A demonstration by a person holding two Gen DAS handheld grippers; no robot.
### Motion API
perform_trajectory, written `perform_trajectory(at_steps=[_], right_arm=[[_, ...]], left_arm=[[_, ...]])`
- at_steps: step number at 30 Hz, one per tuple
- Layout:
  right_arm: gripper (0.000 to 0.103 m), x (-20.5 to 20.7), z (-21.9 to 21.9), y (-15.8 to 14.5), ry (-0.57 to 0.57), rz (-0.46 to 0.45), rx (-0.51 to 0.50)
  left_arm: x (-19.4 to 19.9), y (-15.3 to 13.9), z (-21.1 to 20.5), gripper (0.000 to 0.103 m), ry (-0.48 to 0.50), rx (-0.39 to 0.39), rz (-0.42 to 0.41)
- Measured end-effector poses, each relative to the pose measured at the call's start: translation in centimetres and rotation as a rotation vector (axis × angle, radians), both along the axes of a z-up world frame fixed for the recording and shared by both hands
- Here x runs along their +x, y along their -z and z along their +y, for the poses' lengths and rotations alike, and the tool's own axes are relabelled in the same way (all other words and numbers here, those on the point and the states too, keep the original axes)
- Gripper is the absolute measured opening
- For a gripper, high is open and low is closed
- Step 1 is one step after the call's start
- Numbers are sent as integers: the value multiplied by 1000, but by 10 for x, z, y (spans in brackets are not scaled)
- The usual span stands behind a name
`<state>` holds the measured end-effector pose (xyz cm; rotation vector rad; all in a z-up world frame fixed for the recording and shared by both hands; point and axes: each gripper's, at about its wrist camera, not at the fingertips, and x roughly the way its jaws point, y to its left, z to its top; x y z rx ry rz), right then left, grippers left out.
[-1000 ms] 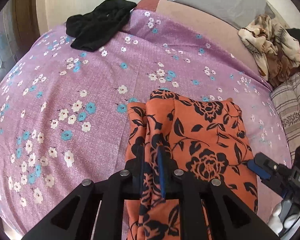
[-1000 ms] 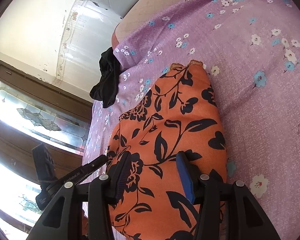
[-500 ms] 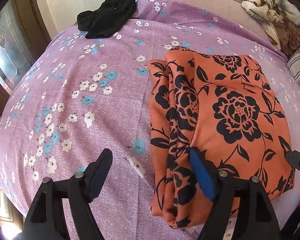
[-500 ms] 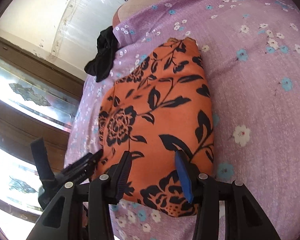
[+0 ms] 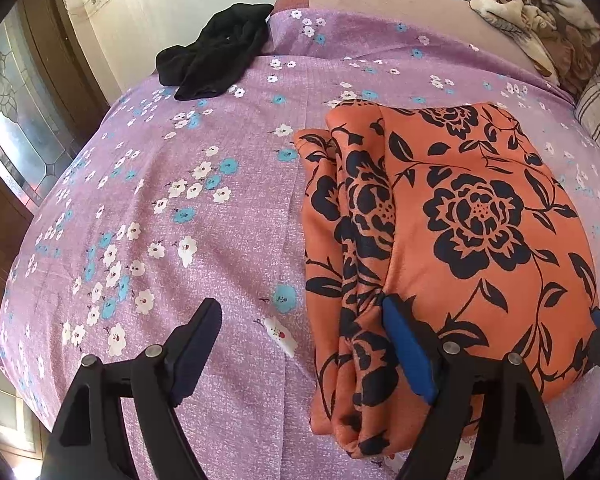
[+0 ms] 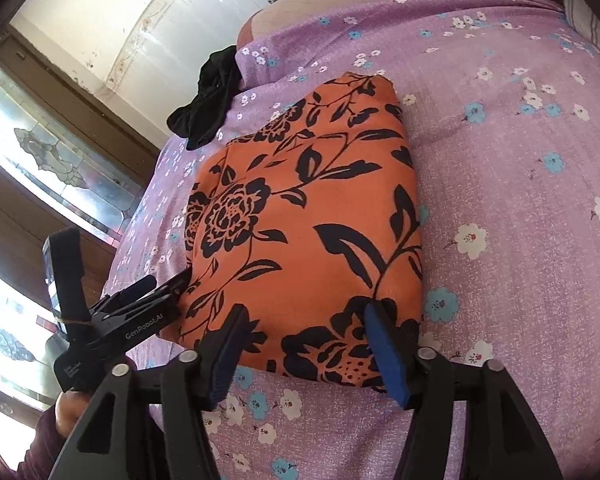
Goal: Fold small clothes
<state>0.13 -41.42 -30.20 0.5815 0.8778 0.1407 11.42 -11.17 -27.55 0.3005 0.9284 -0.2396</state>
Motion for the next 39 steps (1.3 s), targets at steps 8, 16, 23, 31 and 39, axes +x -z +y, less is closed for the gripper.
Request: perform_trajectory(at_steps=[8, 16, 23, 31, 39], right_arm=[[78, -5, 2, -5, 22, -36, 1], [71, -19, 0, -35, 85, -151, -100], [40, 3, -10, 2, 39, -4, 5], [38, -11, -2, -17, 58, -79, -74], [38, -49, 10, -69, 158, -294, -293]], left_arm=[[3, -2, 0, 84, -40, -6, 22], [3, -2, 0, 89, -66, 8, 17], [5, -1, 0, 93, -90, 10, 24], [-2, -22, 7, 93, -130, -8, 22], [-51, -95, 14, 94, -74, 6, -221]])
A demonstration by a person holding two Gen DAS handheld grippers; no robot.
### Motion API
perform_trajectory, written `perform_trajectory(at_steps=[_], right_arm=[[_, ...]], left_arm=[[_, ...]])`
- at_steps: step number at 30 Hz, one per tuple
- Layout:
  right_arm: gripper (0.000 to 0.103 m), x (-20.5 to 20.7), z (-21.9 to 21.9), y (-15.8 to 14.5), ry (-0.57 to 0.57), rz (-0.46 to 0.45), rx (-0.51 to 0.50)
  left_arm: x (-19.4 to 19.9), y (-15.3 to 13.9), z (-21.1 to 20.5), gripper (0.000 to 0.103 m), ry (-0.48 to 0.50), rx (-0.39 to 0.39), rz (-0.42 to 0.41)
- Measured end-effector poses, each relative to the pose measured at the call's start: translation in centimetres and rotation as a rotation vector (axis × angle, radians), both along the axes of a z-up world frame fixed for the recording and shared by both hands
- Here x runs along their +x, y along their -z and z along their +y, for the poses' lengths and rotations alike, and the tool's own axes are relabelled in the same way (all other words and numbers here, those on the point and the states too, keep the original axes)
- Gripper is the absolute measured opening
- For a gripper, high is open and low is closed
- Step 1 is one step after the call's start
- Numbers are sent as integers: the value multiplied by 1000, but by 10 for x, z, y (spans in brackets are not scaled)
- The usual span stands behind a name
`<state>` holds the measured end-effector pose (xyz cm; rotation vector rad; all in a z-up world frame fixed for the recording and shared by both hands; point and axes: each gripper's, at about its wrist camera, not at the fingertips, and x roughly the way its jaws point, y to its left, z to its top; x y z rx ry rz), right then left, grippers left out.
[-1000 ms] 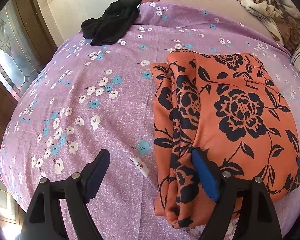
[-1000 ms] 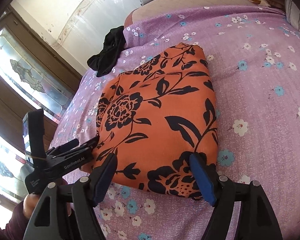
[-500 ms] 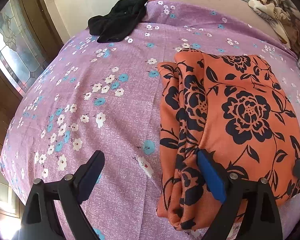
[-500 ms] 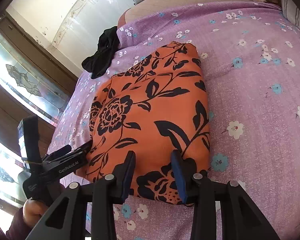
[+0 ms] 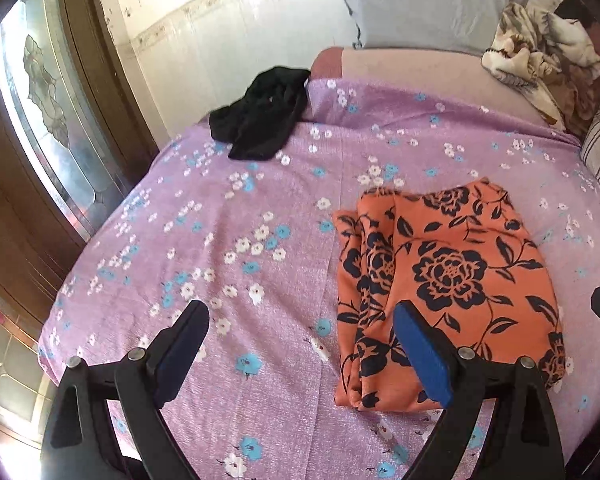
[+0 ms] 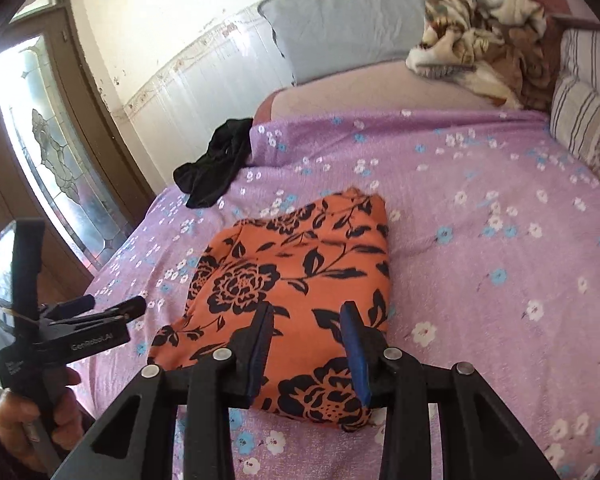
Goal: Fold small clothes
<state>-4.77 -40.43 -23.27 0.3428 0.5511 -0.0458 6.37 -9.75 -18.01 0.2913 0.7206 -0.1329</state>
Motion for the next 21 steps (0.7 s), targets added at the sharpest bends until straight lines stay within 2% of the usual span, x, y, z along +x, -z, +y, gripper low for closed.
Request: perform_trajectory(at_steps=[3, 8, 9, 10, 14, 21], right_arm=[[38, -12, 6, -13, 24, -45, -40], [42, -36, 12, -28, 45, -91, -69], [56, -41, 13, -31, 54, -102, -73], [63, -48, 15, -35, 74, -115, -86], [63, -65, 25, -47, 86, -150, -156], [64, -88, 28, -72, 88, -198, -153]], left_arm=[[-14, -23, 3, 96, 8, 5, -68], [-31, -48, 12, 97, 2, -40, -126], [-34, -51, 12, 97, 3, -50, -128], [-35, -53, 13, 97, 8, -59, -126], [-44, -55, 13, 98, 13, -76, -126], [-57, -66, 20, 98, 24, -102, -148]])
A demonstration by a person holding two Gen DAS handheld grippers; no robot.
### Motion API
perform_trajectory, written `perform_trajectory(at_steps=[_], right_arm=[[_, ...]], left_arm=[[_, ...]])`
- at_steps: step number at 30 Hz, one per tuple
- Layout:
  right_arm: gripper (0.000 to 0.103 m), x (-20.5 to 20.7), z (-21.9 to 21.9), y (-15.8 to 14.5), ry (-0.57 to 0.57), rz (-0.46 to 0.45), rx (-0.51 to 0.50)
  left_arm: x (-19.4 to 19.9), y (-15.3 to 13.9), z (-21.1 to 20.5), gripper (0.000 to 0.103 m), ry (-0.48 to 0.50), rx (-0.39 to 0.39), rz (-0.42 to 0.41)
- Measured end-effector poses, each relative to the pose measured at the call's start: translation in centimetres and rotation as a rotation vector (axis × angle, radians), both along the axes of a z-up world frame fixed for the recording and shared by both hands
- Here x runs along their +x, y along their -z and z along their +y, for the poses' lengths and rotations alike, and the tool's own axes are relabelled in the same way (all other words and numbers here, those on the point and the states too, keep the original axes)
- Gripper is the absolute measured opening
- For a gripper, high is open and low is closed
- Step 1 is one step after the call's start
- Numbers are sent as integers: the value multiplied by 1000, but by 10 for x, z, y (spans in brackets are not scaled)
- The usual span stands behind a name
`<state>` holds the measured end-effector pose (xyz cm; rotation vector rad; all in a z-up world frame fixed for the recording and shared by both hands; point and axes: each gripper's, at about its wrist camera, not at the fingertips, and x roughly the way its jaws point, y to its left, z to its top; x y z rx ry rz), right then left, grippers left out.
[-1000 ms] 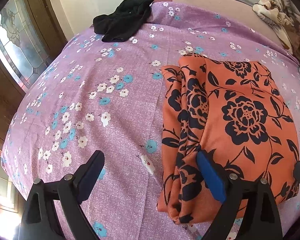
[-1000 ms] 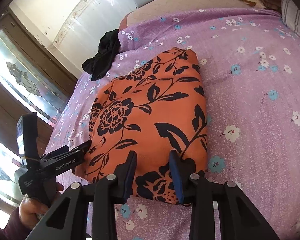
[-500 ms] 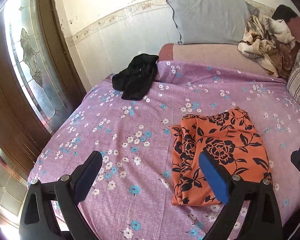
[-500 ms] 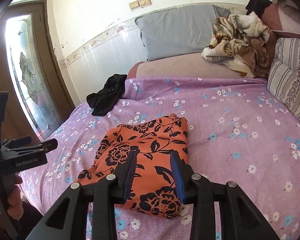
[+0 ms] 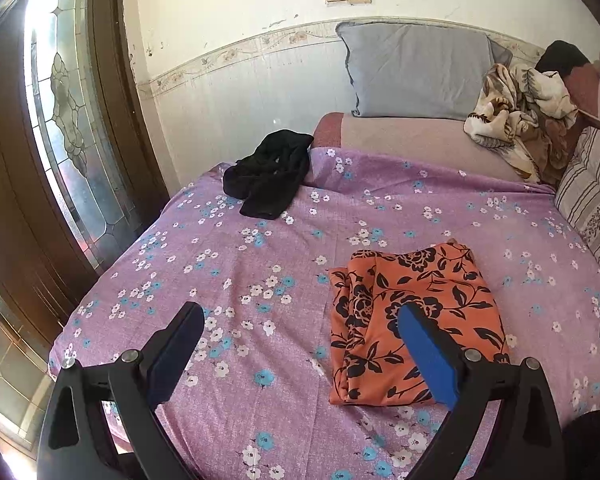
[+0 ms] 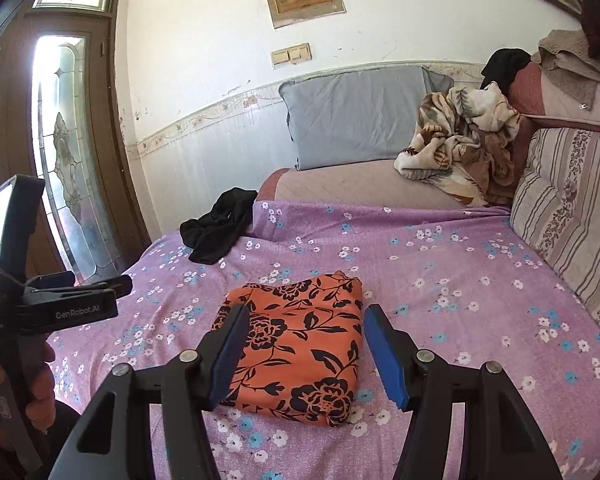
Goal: Fold small clothes
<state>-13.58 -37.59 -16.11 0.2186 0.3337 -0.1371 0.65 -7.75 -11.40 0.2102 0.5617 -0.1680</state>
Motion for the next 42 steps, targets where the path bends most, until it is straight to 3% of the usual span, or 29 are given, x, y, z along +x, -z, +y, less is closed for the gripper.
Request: perform_trajectory(at_steps=[18, 24, 42], right_arm=[[66, -21, 37, -42, -21, -34, -21], [66, -28, 44, -53, -24, -54, -36], [67, -29, 70, -75, -63, -78, -91]], left_arm=[[-47, -50, 34, 98, -15, -55, -96], [-52, -55, 47, 98, -15, -62, -70], [-65, -71, 71, 101, -53, -74, -142]])
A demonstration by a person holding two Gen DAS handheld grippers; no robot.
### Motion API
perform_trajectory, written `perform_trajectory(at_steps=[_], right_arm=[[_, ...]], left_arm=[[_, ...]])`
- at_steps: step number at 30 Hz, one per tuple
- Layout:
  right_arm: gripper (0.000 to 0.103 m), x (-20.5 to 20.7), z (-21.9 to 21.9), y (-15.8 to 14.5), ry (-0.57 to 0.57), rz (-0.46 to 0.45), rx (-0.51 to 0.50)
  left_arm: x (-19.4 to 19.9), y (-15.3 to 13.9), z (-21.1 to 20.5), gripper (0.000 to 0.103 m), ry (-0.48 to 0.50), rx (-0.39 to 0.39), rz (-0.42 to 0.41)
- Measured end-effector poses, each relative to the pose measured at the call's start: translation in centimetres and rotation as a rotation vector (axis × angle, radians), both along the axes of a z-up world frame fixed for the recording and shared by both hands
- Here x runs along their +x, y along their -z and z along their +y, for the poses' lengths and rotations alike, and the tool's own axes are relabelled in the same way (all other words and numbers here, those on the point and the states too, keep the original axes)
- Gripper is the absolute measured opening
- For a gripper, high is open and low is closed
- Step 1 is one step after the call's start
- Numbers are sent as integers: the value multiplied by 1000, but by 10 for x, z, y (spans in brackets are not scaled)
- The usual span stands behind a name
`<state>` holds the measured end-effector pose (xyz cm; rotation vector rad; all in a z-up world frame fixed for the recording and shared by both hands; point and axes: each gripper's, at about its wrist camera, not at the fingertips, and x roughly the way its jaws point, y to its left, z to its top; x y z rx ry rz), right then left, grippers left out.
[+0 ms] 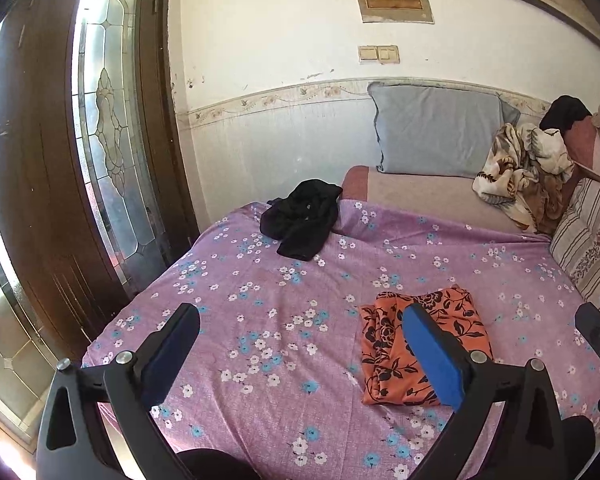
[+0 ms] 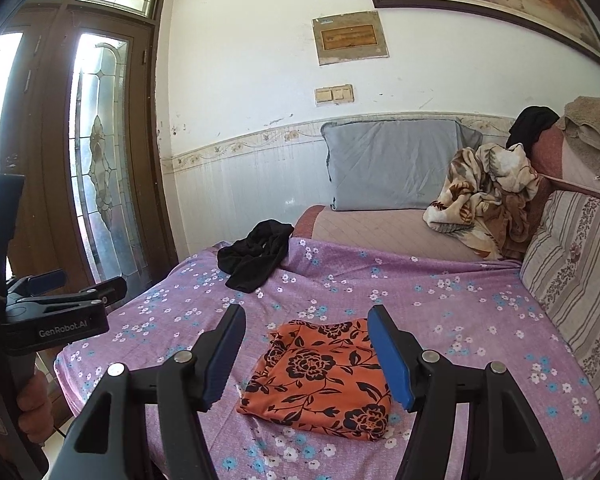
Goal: Fold small clothes
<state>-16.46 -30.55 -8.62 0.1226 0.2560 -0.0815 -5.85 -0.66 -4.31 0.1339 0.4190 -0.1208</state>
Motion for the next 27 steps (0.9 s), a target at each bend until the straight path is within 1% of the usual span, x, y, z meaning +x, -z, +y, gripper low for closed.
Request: perform_trajectory(at_steps=[20, 27], right_arm=[[68, 3, 8, -2, 17, 12, -20], [70, 8, 12, 1, 13, 23, -24]], left_arm=[[1, -1, 5, 101, 5, -19, -5], [2, -1, 9, 101, 1, -32, -5]])
